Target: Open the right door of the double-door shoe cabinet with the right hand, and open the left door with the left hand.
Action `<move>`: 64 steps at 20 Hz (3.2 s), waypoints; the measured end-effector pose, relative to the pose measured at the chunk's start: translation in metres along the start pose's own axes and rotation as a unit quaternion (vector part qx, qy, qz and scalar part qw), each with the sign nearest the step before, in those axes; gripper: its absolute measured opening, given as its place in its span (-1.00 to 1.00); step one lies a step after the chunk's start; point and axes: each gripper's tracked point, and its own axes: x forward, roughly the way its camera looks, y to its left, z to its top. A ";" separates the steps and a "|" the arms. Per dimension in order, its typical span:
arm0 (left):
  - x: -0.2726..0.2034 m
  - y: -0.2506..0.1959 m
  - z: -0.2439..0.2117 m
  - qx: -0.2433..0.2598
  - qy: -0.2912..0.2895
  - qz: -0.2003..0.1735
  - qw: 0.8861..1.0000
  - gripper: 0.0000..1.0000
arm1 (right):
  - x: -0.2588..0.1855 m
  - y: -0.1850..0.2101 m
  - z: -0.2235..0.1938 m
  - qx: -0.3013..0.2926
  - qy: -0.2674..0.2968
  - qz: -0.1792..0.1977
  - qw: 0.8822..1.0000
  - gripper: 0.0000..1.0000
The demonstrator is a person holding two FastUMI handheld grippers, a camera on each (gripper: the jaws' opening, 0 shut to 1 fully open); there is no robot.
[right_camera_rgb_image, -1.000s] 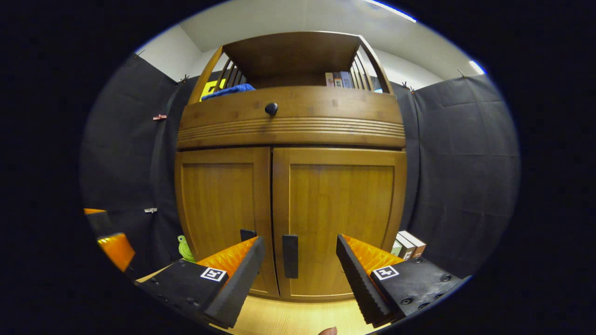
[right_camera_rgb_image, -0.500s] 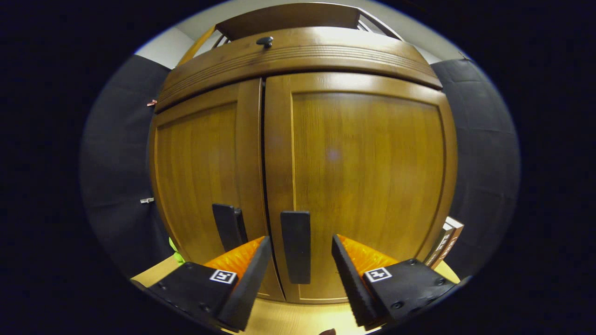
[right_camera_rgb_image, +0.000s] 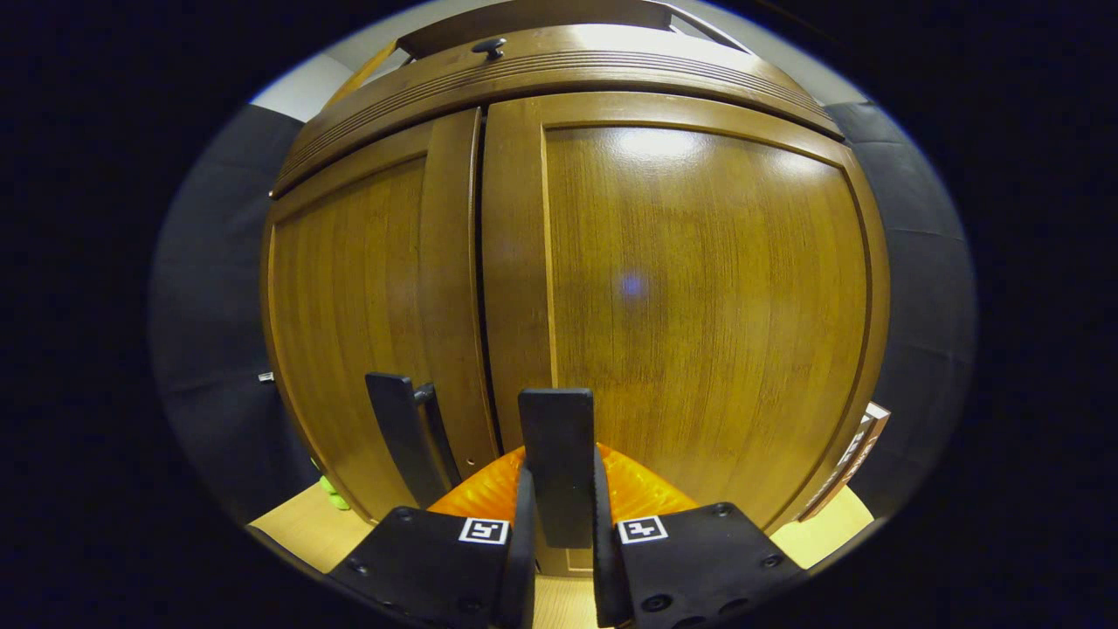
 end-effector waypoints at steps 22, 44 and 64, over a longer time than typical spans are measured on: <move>-0.027 -0.056 0.026 -0.015 -0.037 -0.078 0.996 0.89 | -0.186 -0.080 -0.009 0.014 0.018 -0.019 1.000 -0.58; 0.017 -0.156 0.029 -0.006 -0.042 -0.138 0.990 0.91 | -0.261 -0.252 0.025 0.009 0.014 -0.057 0.998 -0.67; 0.135 -0.134 -0.029 0.002 0.007 -0.082 0.997 0.80 | -0.309 -0.318 0.067 -0.050 -0.056 -0.205 0.976 0.73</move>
